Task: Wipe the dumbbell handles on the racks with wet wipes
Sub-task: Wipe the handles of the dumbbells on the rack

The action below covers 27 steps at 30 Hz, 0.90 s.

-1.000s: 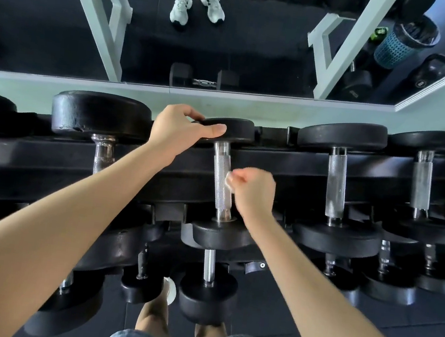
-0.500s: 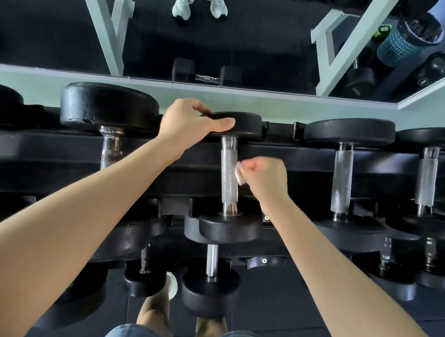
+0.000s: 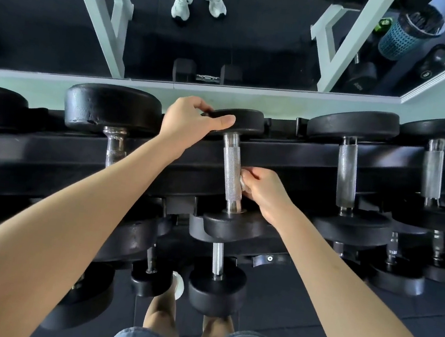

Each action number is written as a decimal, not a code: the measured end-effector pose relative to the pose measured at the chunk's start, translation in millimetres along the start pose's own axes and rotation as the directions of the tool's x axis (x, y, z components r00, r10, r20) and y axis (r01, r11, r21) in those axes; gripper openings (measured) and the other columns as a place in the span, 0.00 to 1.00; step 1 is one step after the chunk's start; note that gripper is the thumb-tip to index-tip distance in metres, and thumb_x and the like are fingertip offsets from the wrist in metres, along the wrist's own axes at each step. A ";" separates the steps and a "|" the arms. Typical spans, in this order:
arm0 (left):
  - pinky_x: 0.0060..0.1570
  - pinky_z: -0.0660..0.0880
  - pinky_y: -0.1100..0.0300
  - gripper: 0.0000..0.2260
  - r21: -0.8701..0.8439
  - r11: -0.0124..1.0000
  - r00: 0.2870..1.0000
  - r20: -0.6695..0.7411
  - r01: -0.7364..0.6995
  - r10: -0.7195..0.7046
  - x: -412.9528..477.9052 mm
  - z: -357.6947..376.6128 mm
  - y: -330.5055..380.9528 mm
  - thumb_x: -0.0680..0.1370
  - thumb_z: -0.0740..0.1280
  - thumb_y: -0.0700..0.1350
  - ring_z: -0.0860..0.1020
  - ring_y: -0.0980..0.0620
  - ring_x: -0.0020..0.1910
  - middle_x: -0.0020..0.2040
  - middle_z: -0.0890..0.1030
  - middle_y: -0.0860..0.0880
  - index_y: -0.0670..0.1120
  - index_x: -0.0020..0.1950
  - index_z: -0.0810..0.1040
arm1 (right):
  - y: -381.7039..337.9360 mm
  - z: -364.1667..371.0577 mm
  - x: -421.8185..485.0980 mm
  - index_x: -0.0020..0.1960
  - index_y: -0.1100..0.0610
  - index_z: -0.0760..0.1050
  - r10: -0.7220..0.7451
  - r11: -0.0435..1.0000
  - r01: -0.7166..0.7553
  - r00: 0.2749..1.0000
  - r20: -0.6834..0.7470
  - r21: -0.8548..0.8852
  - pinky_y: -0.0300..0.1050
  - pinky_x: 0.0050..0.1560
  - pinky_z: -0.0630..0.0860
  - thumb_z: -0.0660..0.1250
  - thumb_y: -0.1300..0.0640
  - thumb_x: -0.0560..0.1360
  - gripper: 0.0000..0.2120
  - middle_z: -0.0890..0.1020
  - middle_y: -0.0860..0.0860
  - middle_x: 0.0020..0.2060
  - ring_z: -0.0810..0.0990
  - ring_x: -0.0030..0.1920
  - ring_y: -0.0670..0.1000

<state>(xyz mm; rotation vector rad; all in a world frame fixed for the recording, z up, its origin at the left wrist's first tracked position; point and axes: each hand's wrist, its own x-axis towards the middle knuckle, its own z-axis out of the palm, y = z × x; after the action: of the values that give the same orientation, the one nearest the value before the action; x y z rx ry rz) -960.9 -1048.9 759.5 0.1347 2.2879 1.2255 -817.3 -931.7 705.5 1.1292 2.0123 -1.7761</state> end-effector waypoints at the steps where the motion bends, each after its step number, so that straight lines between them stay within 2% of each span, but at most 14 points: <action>1: 0.52 0.78 0.55 0.22 -0.016 1.000 1.000 0.000 0.004 -0.004 0.5 -0.6 -1.9 0.65 0.76 0.59 0.78 0.55 0.47 0.45 0.78 0.56 0.49 0.52 0.78 | -0.9 0.3 -3.1 0.37 0.56 0.78 0.000 1.000 0.001 0.999 0.034 -0.014 0.59 0.57 0.75 0.62 0.59 0.78 0.12 0.78 0.52 0.33 0.75 0.39 0.51; 3: 0.53 0.78 0.53 0.22 -0.054 0.998 1.000 0.010 0.015 -0.014 1.3 -2.5 -6.9 0.64 0.76 0.59 0.79 0.54 0.48 0.46 0.80 0.54 0.49 0.52 0.78 | -4.2 1.9 -8.0 0.37 0.57 0.79 -0.024 0.999 0.026 0.998 0.055 -0.035 0.56 0.55 0.77 0.66 0.56 0.77 0.11 0.79 0.51 0.32 0.76 0.38 0.51; 5: 0.54 0.78 0.52 0.21 -0.083 0.996 0.999 0.031 0.014 -0.011 1.4 -5.2 -13.1 0.65 0.76 0.58 0.80 0.54 0.49 0.47 0.81 0.53 0.49 0.52 0.79 | -4.3 7.2 -12.7 0.42 0.69 0.77 -0.079 0.995 0.079 0.997 0.010 -0.053 0.51 0.49 0.79 0.69 0.58 0.74 0.13 0.80 0.60 0.36 0.79 0.38 0.56; 6: 0.54 0.78 0.52 0.20 -0.107 0.994 0.999 0.047 0.009 -0.004 1.6 -6.9 -15.8 0.66 0.76 0.57 0.80 0.53 0.49 0.47 0.82 0.52 0.49 0.52 0.79 | -3.6 11.9 -14.8 0.40 0.72 0.74 -0.105 0.993 0.103 0.994 -0.030 -0.049 0.50 0.46 0.78 0.70 0.59 0.74 0.15 0.80 0.63 0.36 0.78 0.37 0.57; 8: 0.55 0.78 0.51 0.15 -0.163 0.987 0.996 0.086 0.004 0.011 2.0 -10.6 -19.6 0.68 0.76 0.53 0.81 0.51 0.50 0.47 0.82 0.50 0.50 0.50 0.79 | -1.2 23.5 -17.3 0.31 0.67 0.69 -0.142 0.987 0.131 0.982 -0.126 -0.092 0.54 0.45 0.78 0.71 0.59 0.73 0.17 0.77 0.64 0.31 0.76 0.33 0.56; 10: 0.55 0.78 0.51 0.12 -0.181 0.984 0.993 0.120 0.000 0.022 2.8 -14.1 -20.7 0.70 0.75 0.51 0.81 0.51 0.51 0.46 0.81 0.50 0.50 0.49 0.78 | -0.7 32.9 -18.7 0.27 0.59 0.64 -0.152 0.981 0.120 0.963 -0.221 -0.151 0.55 0.42 0.77 0.71 0.58 0.72 0.21 0.74 0.60 0.26 0.73 0.30 0.56; 13: 0.56 0.78 0.51 0.09 -0.202 0.979 0.987 0.157 0.001 0.031 4.6 -17.6 -20.6 0.72 0.74 0.48 0.80 0.50 0.51 0.46 0.81 0.49 0.50 0.49 0.77 | -2.8 43.5 -21.4 0.26 0.56 0.60 -0.159 0.979 0.110 0.939 -0.305 -0.172 0.51 0.36 0.73 0.70 0.58 0.72 0.22 0.68 0.53 0.23 0.69 0.27 0.55; 16: 0.57 0.77 0.52 0.07 -0.209 0.978 0.983 0.180 -0.008 0.046 2.9 -18.7 -21.4 0.73 0.72 0.46 0.80 0.52 0.49 0.45 0.80 0.49 0.50 0.49 0.76 | -7.4 50.9 -26.5 0.27 0.56 0.60 -0.182 0.960 0.084 0.913 -0.364 -0.267 0.42 0.34 0.65 0.68 0.58 0.73 0.21 0.66 0.47 0.21 0.64 0.25 0.48; 20: 0.59 0.76 0.53 0.10 -0.194 0.979 0.978 0.207 0.053 -0.012 -0.9 -20.1 -13.4 0.74 0.71 0.47 0.79 0.52 0.52 0.49 0.79 0.49 0.49 0.53 0.75 | -11.9 55.5 -30.5 0.28 0.51 0.57 -0.184 0.931 0.036 0.904 -0.385 -0.362 0.40 0.33 0.60 0.65 0.58 0.75 0.22 0.63 0.43 0.24 0.62 0.26 0.45; 21: 0.58 0.76 0.53 0.12 -0.148 0.987 0.980 0.193 0.066 -0.036 -0.9 -19.3 -8.9 0.74 0.71 0.48 0.78 0.51 0.52 0.50 0.78 0.50 0.48 0.55 0.75 | -13.0 56.5 -31.9 0.29 0.51 0.57 -0.182 0.921 0.022 0.907 -0.379 -0.388 0.41 0.34 0.61 0.64 0.58 0.76 0.21 0.64 0.44 0.25 0.63 0.28 0.46; 23: 0.51 0.76 0.56 0.15 0.098 0.995 0.992 0.126 -0.013 0.000 -1.5 -11.7 3.7 0.75 0.69 0.53 0.76 0.51 0.47 0.47 0.76 0.51 0.45 0.54 0.74 | -16.6 56.2 -37.3 0.33 0.54 0.63 -0.180 0.908 0.019 0.920 -0.349 -0.418 0.42 0.38 0.63 0.61 0.61 0.77 0.15 0.69 0.46 0.30 0.69 0.35 0.50; 25: 0.40 0.73 0.58 0.22 0.329 0.938 0.991 0.108 -0.108 0.077 -5.1 1.5 19.4 0.73 0.67 0.62 0.73 0.53 0.39 0.42 0.75 0.51 0.44 0.52 0.71 | -19.2 49.6 -42.1 0.47 0.60 0.72 -0.149 0.929 0.033 0.945 -0.291 -0.369 0.46 0.42 0.71 0.57 0.64 0.78 0.06 0.77 0.52 0.41 0.76 0.43 0.54; 26: 0.36 0.71 0.59 0.26 0.399 0.909 0.991 0.103 -0.123 0.089 -6.0 7.5 25.7 0.71 0.67 0.66 0.72 0.54 0.37 0.40 0.75 0.51 0.44 0.52 0.70 | -17.4 45.1 -42.1 0.51 0.62 0.73 -0.132 0.940 0.038 0.957 -0.259 -0.339 0.48 0.44 0.74 0.56 0.65 0.79 0.07 0.77 0.53 0.43 0.77 0.44 0.54; 27: 0.32 0.69 0.60 0.29 0.453 0.882 0.991 0.090 -0.128 0.098 -4.8 12.2 29.5 0.69 0.66 0.68 0.72 0.54 0.35 0.38 0.74 0.51 0.43 0.52 0.69 | -14.6 40.3 -41.0 0.48 0.62 0.73 -0.135 0.946 0.056 0.964 -0.230 -0.319 0.49 0.42 0.73 0.55 0.65 0.78 0.08 0.77 0.52 0.41 0.75 0.40 0.52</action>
<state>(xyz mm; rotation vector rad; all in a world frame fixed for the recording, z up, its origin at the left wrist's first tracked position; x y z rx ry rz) -955.4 -1024.3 779.6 0.4784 2.4995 0.6939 -811.8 -984.3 732.3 1.2177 2.4262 -1.3412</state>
